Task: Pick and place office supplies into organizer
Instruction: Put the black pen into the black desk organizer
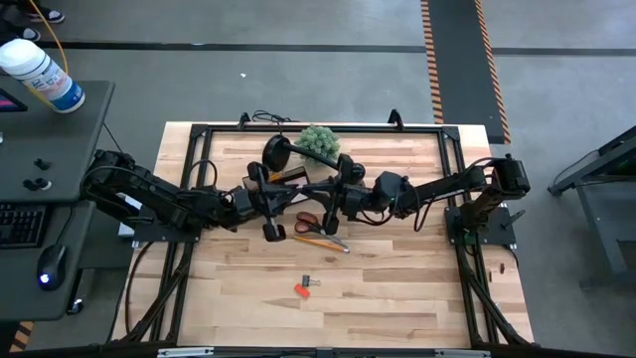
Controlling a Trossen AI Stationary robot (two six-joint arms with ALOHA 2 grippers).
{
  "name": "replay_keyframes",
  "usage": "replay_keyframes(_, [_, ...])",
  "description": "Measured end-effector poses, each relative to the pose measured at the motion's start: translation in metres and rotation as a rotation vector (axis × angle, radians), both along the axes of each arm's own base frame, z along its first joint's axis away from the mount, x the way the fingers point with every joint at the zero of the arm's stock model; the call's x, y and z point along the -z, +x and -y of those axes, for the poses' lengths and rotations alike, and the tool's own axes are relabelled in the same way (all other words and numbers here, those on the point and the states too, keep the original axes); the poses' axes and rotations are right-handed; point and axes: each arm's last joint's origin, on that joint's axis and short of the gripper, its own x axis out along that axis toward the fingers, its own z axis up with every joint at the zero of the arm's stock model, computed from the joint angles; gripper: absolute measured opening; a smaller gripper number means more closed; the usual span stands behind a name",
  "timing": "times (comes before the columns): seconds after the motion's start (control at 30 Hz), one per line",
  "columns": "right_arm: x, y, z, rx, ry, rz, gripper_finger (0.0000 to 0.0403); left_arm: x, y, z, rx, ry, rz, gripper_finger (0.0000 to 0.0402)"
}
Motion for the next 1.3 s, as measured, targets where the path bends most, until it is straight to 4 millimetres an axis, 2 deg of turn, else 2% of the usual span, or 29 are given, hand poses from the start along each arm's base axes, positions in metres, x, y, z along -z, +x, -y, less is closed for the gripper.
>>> replay_keyframes(0.1, [0.002,0.001,0.0,0.011,0.008,-0.027,0.0025,0.0,0.0,0.0,-0.014,-0.007,0.0,0.0046])
replay_keyframes(0.2, [0.01,0.003,0.001,0.023,0.023,-0.087,0.0027,0.0,-0.001,-0.001,-0.026,-0.014,0.002,0.0039])
replay_keyframes(0.33, [0.012,0.003,0.001,0.03,0.035,-0.123,0.0085,0.001,0.0,-0.001,-0.034,-0.003,-0.014,0.0007])
replay_keyframes(0.47, [0.01,0.003,0.003,0.069,0.072,-0.096,0.013,0.001,0.0,-0.001,-0.038,-0.001,-0.023,0.001])
replay_keyframes(0.83, [0.012,0.003,0.003,0.071,0.074,-0.116,0.0118,0.002,0.001,-0.001,-0.059,0.007,-0.044,0.0003])
replay_keyframes(1.13, [0.015,0.003,0.0,0.162,0.041,-0.155,0.0118,0.011,0.0,-0.004,-0.164,0.005,-0.124,0.0002])
replay_keyframes(1.3, [0.018,0.003,-0.003,0.192,0.035,-0.187,0.0118,0.014,-0.01,-0.007,-0.243,-0.006,-0.145,0.0001])
